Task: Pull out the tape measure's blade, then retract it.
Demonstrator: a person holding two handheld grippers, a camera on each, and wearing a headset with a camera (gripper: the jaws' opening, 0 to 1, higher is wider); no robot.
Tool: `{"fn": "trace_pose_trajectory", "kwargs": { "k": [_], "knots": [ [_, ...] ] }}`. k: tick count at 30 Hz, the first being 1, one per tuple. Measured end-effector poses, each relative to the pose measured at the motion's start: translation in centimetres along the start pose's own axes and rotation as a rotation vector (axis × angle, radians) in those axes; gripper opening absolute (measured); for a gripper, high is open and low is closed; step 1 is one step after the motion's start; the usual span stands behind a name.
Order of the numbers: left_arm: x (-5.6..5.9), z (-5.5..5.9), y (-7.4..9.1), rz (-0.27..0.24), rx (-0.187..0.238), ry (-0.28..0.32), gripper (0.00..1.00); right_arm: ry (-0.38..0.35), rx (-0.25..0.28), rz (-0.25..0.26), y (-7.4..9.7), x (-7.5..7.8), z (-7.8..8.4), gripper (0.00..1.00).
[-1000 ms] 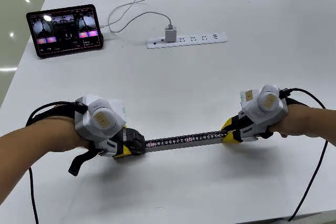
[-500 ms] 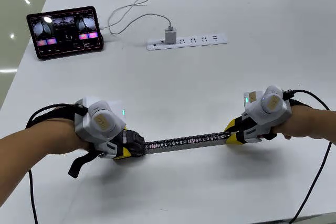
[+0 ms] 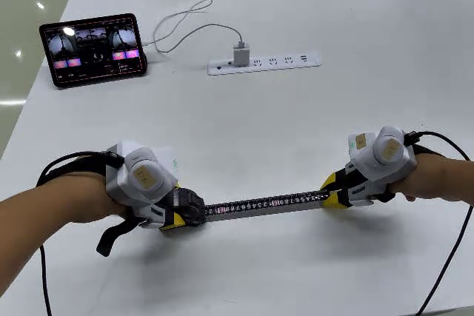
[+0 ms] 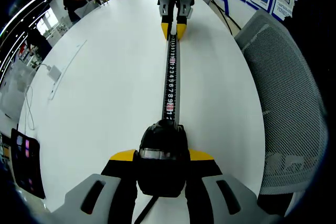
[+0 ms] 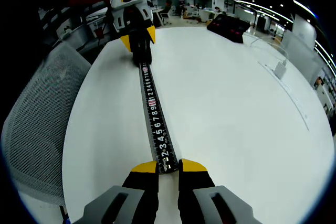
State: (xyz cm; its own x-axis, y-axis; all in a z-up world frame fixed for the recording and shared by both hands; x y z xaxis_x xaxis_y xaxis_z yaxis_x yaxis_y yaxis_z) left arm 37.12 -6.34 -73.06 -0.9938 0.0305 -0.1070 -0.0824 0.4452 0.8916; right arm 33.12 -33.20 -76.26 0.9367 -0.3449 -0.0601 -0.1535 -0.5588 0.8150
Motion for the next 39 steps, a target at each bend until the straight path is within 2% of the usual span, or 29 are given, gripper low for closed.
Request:
{"fn": "trace_pose_trajectory", "kwargs": {
  "k": [18,32,39],
  "knots": [
    [0.06,-0.01,0.01,-0.001,0.0,0.0,0.29,-0.009,-0.005,0.007,0.56,0.24,0.92,0.09],
    [-0.01,0.01,-0.04,-0.001,0.004,0.003,0.29,-0.013,-0.005,0.005,0.68,-0.01,0.77,0.1],
    [-0.05,-0.04,-0.05,0.005,0.028,-0.001,0.3,0.071,-0.044,0.004,0.59,-0.21,0.55,0.11]
  ]
}}
Point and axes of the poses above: the centre of the closed fingertips' face, and the gripper's own axes: y roughly backward along the fingers, x roughly to its right, z roughly out of its underside, the point moved 3 cm from there along y, roughly backward along the fingers
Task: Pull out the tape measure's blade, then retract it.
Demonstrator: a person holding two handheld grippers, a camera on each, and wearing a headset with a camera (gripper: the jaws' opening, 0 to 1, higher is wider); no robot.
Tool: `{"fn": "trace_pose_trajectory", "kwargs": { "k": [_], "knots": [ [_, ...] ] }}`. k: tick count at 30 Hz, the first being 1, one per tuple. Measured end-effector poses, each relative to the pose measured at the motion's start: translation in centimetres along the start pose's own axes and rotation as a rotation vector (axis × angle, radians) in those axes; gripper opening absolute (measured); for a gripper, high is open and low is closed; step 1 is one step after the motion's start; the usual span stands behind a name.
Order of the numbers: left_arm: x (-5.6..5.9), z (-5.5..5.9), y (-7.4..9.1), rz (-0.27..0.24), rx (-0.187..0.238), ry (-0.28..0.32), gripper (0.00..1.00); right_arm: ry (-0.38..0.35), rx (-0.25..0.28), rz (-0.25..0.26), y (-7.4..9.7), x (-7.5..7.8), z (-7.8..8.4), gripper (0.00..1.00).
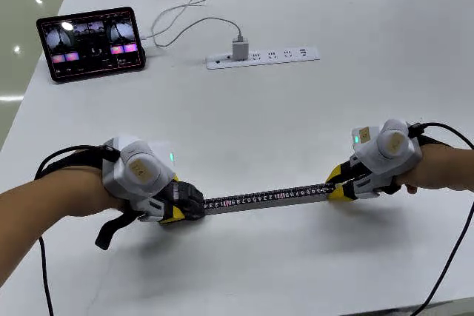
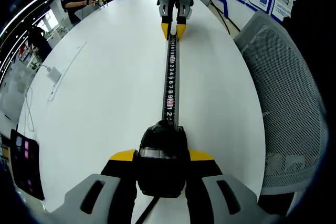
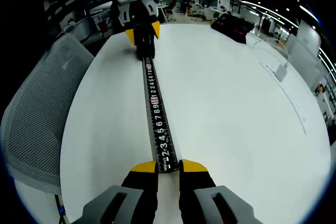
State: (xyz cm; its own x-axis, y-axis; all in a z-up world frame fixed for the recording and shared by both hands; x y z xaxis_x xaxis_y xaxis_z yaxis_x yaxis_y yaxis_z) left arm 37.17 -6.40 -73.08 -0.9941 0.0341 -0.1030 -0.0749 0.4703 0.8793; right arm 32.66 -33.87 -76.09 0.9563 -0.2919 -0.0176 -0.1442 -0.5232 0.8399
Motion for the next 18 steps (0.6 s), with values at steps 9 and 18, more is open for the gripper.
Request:
{"fn": "trace_pose_trajectory", "kwargs": {
  "k": [9,18],
  "knots": [
    [-0.11,-0.07,-0.07,0.009,0.0,-0.004,0.31,0.008,-0.038,-0.018,-0.03,0.18,-0.04,0.12],
    [0.05,-0.21,0.03,0.016,0.001,-0.018,0.31,-0.001,-0.059,-0.021,-0.05,0.15,0.04,0.11]
  ]
}}
Point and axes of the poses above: the centre of the closed fingertips' face, and the gripper's own axes: y roughly backward along the fingers, x roughly to its right, z roughly out of its underside, the point moved 3 cm from there along y, roughly backward along the fingers
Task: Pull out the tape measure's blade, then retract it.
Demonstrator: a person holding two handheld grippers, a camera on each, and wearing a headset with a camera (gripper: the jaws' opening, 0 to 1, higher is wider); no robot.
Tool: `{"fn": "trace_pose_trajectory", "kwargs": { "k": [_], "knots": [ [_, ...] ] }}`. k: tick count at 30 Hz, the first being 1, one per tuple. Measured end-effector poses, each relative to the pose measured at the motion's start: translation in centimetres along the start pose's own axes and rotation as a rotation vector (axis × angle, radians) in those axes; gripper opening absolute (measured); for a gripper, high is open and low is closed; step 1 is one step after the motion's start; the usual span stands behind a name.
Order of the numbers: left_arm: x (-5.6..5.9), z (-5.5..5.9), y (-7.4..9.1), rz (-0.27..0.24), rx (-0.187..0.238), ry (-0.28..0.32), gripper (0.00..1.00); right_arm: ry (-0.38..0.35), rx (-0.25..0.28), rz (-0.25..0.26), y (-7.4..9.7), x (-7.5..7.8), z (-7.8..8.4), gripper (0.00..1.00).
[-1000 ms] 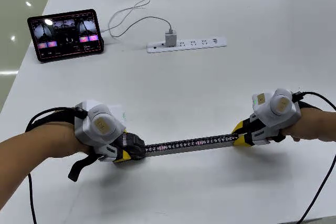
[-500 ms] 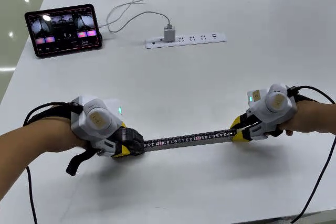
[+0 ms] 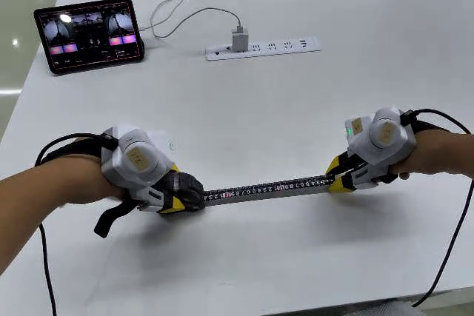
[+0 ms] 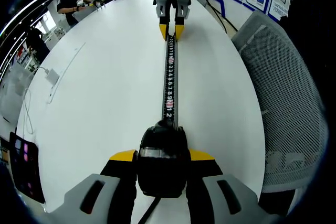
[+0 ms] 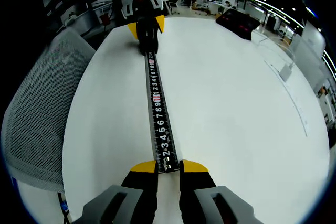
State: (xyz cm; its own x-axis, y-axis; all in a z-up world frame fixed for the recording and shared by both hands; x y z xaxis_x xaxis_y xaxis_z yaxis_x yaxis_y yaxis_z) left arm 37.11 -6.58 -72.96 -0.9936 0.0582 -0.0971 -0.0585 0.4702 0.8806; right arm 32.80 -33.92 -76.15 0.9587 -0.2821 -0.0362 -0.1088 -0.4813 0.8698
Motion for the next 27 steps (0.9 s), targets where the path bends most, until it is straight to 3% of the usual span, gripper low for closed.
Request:
{"fn": "trace_pose_trajectory", "kwargs": {
  "k": [7,18,24,27],
  "knots": [
    [0.16,-0.04,0.09,0.006,0.0,-0.02,0.31,-0.03,0.002,-0.029,0.03,-0.46,0.21,0.11],
    [0.01,0.09,-0.01,0.004,-0.005,-0.026,0.31,0.027,-0.017,-0.013,-0.07,-0.57,0.12,0.12],
    [-0.02,0.5,0.03,0.003,-0.019,-0.016,0.32,0.006,-0.028,-0.013,-0.03,-0.37,0.33,0.12],
    [-0.15,0.8,0.22,0.01,-0.027,-0.009,0.31,0.022,-0.04,-0.008,0.0,-0.54,0.16,0.18]
  ]
}}
Point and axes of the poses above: the centre of the closed fingertips' face, and the gripper's own axes: y roughly backward along the fingers, x roughly to its right, z roughly out of its underside, the point moved 3 cm from there along y, roughly backward along the fingers
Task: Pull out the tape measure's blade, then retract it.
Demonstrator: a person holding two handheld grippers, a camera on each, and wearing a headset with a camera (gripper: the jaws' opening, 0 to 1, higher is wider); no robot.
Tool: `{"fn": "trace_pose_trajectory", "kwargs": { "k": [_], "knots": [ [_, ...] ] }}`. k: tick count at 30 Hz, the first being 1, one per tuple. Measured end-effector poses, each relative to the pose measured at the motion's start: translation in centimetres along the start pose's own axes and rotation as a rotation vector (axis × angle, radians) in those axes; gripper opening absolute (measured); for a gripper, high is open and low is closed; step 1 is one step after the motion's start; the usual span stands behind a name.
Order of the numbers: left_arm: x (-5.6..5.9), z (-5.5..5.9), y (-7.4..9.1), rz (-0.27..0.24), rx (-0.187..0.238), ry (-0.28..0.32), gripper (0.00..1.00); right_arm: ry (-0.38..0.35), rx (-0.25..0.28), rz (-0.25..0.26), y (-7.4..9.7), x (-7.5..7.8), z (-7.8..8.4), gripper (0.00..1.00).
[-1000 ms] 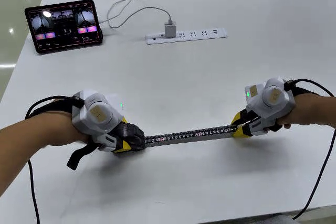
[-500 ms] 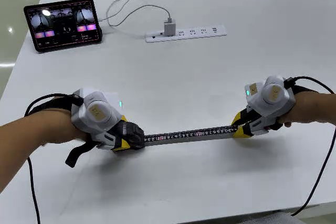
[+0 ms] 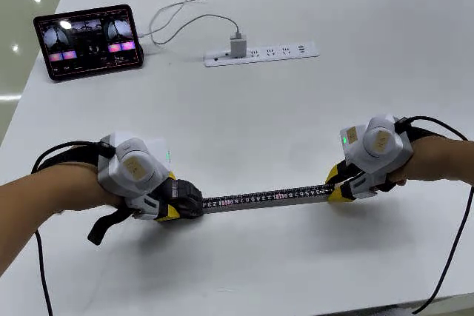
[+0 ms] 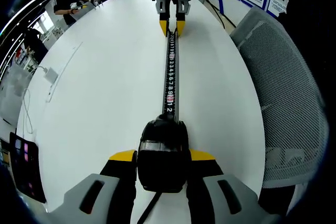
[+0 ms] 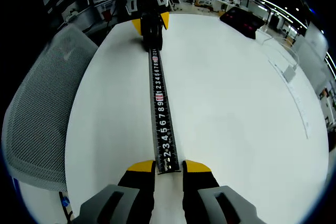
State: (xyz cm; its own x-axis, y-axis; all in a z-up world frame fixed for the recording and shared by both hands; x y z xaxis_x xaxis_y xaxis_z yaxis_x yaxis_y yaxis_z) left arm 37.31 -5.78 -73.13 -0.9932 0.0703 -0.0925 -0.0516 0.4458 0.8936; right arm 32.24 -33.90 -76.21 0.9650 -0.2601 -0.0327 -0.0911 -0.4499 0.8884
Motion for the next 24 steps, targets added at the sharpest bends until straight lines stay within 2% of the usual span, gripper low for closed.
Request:
{"fn": "trace_pose_trajectory", "kwargs": {
  "k": [3,10,15,19,24],
  "knots": [
    [0.0,0.0,0.4,0.005,0.007,0.015,0.34,0.026,0.01,0.004,0.3,0.0,-0.5,0.16],
    [-0.1,-0.1,1.1,0.018,0.028,0.047,0.45,0.017,-0.002,0.009,0.9,0.3,-0.8,0.22],
    [-0.1,-0.6,1.5,0.017,0.051,0.069,0.5,-0.019,0.004,0.01,1.4,0.1,-1.1,0.29],
    [-0.3,-1.0,1.8,0.002,0.072,0.11,0.6,-0.116,0.039,0.009,1.4,0.3,-1.4,0.42],
    [-0.5,-1.0,2.0,0.001,0.087,0.149,0.65,-0.119,0.041,0.021,1.8,0.0,-1.4,0.47]
  ]
}}
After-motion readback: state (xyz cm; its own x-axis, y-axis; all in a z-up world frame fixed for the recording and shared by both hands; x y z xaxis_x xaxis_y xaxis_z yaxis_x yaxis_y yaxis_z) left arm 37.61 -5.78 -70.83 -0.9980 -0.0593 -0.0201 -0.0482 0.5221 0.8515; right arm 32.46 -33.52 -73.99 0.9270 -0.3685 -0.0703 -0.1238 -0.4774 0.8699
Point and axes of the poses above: the centre of the closed fingertips' face, and the gripper's own axes: y roughly backward along the fingers, x roughly to its right, z roughly out of its underside, the point moved 3 cm from there along y, roughly backward along the fingers
